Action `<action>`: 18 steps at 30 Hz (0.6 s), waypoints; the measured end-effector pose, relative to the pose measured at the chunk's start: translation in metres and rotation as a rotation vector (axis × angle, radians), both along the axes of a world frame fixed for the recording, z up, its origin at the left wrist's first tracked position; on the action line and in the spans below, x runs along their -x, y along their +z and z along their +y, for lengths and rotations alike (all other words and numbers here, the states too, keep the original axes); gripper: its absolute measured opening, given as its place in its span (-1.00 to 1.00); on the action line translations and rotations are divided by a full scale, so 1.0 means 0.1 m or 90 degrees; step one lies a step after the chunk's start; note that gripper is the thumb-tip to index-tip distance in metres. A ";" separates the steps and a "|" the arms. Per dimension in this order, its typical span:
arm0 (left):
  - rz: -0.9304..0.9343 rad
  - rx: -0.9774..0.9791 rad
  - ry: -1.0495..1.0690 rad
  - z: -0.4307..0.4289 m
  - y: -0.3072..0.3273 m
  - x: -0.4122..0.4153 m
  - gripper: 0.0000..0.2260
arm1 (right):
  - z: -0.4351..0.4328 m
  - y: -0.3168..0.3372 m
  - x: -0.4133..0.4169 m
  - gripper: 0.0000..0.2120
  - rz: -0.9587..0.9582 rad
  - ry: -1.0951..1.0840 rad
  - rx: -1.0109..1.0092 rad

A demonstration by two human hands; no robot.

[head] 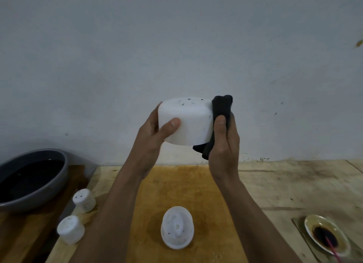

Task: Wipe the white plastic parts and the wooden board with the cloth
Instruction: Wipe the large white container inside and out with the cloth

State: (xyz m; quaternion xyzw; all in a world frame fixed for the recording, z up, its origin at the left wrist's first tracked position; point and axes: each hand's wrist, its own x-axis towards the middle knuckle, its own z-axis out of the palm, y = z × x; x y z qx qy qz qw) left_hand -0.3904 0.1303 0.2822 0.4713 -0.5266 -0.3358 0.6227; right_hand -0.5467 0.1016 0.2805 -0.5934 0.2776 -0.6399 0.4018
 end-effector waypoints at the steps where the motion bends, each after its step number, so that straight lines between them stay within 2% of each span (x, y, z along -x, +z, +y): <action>1: -0.009 0.014 0.019 0.00 0.00 0.05 -0.26 | -0.01 -0.04 -0.03 -0.68 0.022 -0.008 0.018; 4: 0.010 0.026 0.083 -0.01 -0.04 0.13 -0.13 | 0.03 0.00 -0.07 -0.69 0.000 0.013 0.011; 8: 0.090 -0.027 -0.018 0.00 -0.09 -0.06 0.02 | -0.04 0.18 0.04 -0.76 -0.087 0.100 -0.153; 10: 0.103 -0.037 -0.023 -0.01 -0.06 -0.07 0.12 | -0.08 0.18 0.08 -0.78 -0.099 0.126 -0.187; 12: 0.111 -0.037 0.006 -0.03 0.01 -0.05 0.05 | -0.06 0.18 0.04 -0.77 -0.080 0.105 -0.144; 15: 0.065 -0.013 0.021 -0.04 0.08 -0.05 -0.29 | -0.02 0.12 -0.03 -0.75 -0.035 0.047 -0.052; 16: 0.043 -0.004 0.019 -0.03 0.10 -0.03 -0.32 | -0.02 0.09 -0.05 -0.75 -0.028 0.034 -0.033; 18: -0.004 0.010 0.050 -0.02 0.10 0.02 -0.28 | -0.04 0.03 -0.06 -0.73 -0.018 0.028 -0.004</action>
